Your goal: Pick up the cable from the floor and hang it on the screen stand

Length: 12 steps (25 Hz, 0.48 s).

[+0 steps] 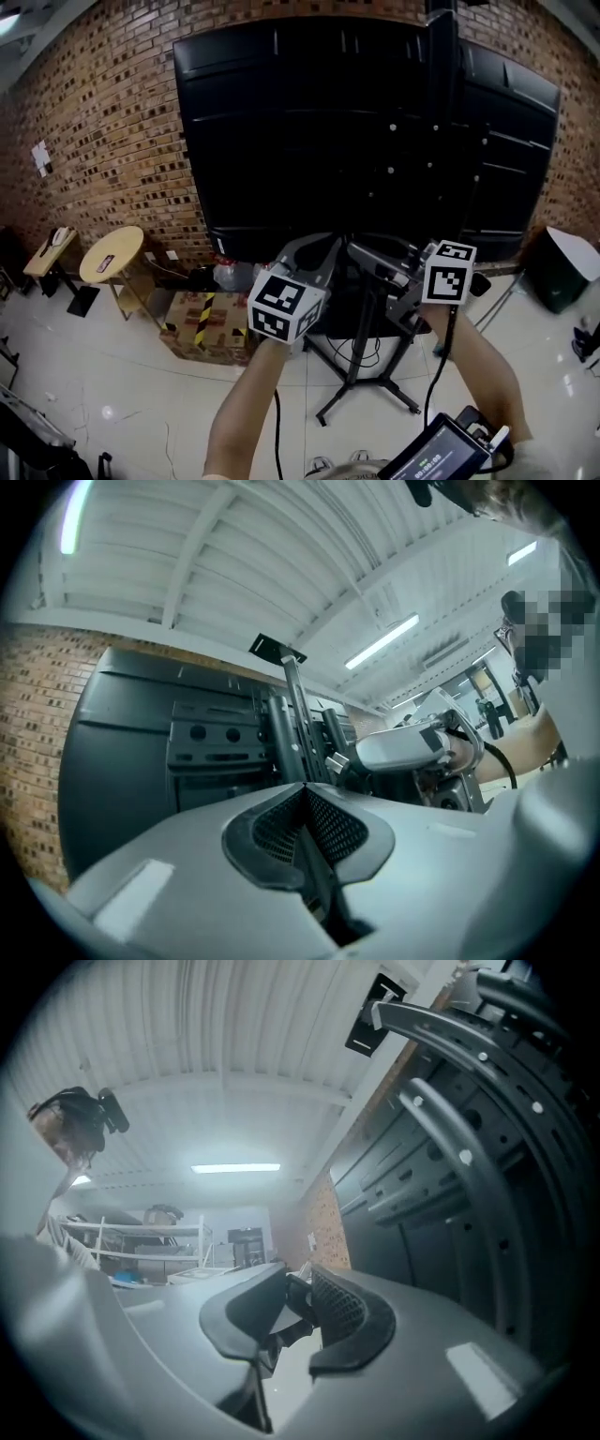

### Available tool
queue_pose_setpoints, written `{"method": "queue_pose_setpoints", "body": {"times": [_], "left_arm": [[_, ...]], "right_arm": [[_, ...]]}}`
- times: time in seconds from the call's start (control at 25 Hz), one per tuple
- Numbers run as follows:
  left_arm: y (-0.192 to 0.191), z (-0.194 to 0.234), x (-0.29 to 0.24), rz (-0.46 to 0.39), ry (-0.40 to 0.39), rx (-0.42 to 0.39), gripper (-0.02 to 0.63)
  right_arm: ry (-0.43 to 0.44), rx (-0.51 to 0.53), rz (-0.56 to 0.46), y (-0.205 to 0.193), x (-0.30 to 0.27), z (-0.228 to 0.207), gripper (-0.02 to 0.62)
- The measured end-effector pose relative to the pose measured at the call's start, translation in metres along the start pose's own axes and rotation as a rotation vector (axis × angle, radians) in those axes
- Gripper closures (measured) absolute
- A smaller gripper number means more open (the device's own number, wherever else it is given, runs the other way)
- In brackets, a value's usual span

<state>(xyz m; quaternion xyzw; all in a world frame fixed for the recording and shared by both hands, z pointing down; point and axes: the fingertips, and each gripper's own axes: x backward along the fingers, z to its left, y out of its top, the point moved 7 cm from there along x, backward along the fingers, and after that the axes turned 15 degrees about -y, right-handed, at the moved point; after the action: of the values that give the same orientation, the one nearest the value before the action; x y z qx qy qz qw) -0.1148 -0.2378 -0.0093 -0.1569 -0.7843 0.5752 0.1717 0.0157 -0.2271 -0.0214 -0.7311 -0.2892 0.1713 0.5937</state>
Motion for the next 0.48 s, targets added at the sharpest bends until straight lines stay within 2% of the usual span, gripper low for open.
{"method": "queue_pose_setpoints", "body": {"times": [0.08, 0.32, 0.48], "left_arm": [[0.013, 0.012, -0.009, -0.01, 0.022, -0.023, 0.586], [0.083, 0.073, -0.038, -0.042, 0.079, -0.069, 0.586], [0.111, 0.1, -0.052, -0.061, 0.096, -0.097, 0.586]], "right_arm": [[-0.002, 0.023, -0.015, 0.02, -0.008, -0.006, 0.508], [0.028, 0.151, -0.026, 0.124, -0.055, -0.007, 0.508], [0.009, 0.204, -0.053, 0.164, -0.071, -0.006, 0.508]]}}
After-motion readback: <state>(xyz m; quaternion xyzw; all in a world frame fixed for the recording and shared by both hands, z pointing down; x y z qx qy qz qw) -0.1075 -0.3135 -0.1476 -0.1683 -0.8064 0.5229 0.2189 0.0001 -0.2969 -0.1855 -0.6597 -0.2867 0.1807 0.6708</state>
